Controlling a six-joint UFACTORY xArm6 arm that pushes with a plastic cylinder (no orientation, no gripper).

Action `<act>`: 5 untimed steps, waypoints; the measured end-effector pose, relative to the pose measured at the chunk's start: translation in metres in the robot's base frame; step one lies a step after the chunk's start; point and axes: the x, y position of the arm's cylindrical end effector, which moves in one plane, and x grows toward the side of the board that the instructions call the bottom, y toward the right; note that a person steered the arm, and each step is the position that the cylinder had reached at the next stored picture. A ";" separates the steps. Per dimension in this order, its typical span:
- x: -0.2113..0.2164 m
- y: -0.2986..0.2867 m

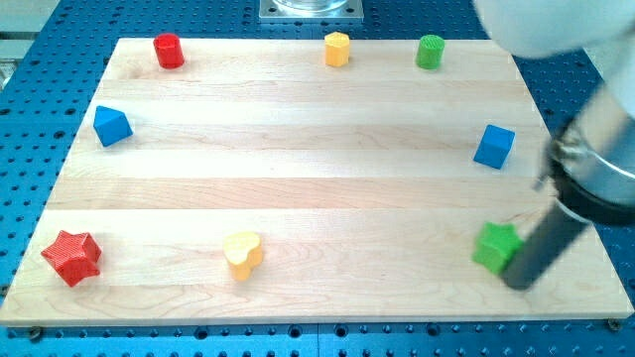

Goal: Put the green star to the bottom left of cube

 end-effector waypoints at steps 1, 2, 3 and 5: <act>-0.069 0.002; -0.017 0.007; -0.015 -0.009; -0.076 -0.002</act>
